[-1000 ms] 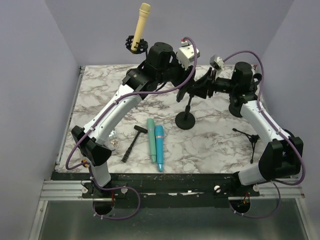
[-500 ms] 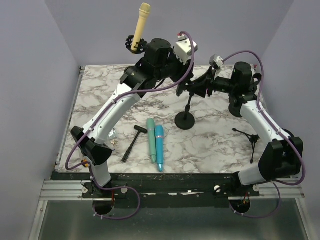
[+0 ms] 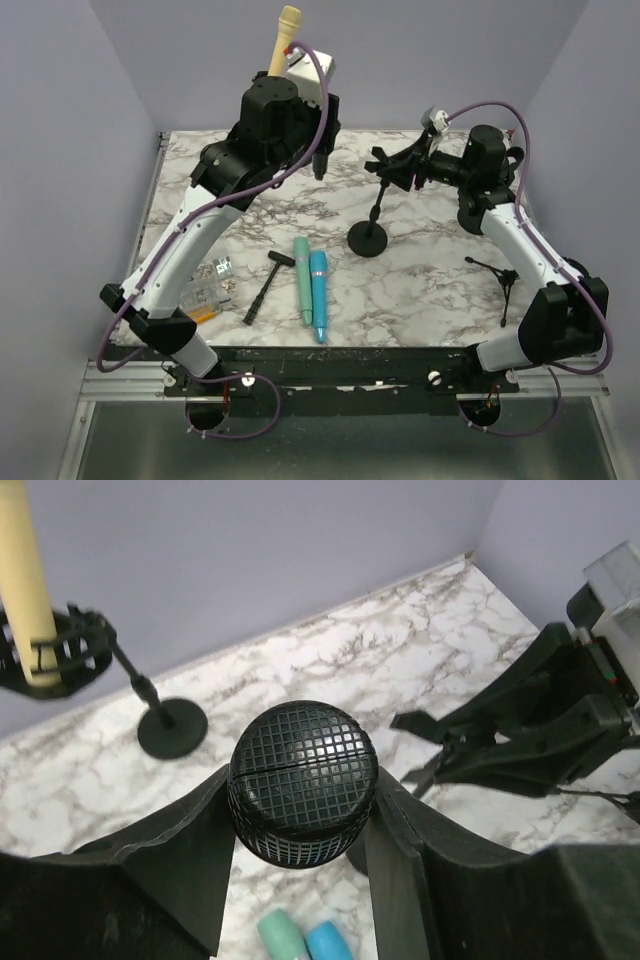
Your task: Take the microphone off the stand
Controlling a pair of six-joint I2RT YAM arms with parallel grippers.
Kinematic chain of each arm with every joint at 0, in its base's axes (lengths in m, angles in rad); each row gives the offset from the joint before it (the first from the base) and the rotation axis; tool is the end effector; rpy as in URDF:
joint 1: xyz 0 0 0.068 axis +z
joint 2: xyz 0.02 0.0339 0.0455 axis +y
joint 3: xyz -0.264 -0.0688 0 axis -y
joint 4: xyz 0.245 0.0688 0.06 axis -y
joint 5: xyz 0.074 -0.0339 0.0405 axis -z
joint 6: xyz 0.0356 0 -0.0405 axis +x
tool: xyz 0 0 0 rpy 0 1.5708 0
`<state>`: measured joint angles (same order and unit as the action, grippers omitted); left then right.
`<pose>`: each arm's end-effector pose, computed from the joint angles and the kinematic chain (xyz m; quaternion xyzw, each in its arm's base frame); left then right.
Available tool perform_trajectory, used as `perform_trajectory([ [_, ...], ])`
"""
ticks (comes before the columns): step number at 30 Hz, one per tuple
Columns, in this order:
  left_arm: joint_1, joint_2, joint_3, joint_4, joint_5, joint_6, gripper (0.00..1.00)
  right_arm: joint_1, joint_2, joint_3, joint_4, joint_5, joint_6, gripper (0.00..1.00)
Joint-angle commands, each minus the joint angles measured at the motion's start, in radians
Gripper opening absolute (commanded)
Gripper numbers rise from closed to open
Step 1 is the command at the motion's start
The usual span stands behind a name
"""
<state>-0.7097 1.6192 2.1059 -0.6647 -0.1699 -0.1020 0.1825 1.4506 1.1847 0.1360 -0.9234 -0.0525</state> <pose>0.2532 -0.2096 0.5255 0.1768 0.7457 -0.1925 0.6129 0.3244 0.0888 0.3567 -0.3707 0.6337 0.3724 0.5677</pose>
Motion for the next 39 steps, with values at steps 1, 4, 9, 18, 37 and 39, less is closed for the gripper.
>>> perform_trajectory([
  [1, 0.026, -0.098, -0.166, -0.118, 0.036, -0.223, 0.0, -0.005, -0.007, -0.054, -0.025, 0.157, -0.024, 0.01],
  [4, 0.029, -0.145, -0.322, -0.109, 0.165, -0.328, 0.0, -0.005, -0.017, -0.061, -0.019, 0.187, -0.022, 0.01],
  [9, 0.029, -0.134, -0.512, -0.079, 0.345, -0.43, 0.0, -0.005, -0.031, -0.072, -0.017, 0.207, -0.025, 0.01],
  [18, 0.027, 0.01, -0.71, 0.088, 0.486, -0.568, 0.0, -0.005, -0.071, -0.099, 0.008, 0.216, -0.018, 0.01],
  [37, 0.022, 0.266, -0.705, 0.118, 0.384, -0.582, 0.0, -0.005, -0.058, -0.097, 0.019, 0.228, -0.004, 0.01],
  [39, 0.022, 0.281, -0.7, 0.116, 0.374, -0.583, 0.0, -0.005, -0.061, -0.1, 0.023, 0.228, -0.004, 0.01],
])
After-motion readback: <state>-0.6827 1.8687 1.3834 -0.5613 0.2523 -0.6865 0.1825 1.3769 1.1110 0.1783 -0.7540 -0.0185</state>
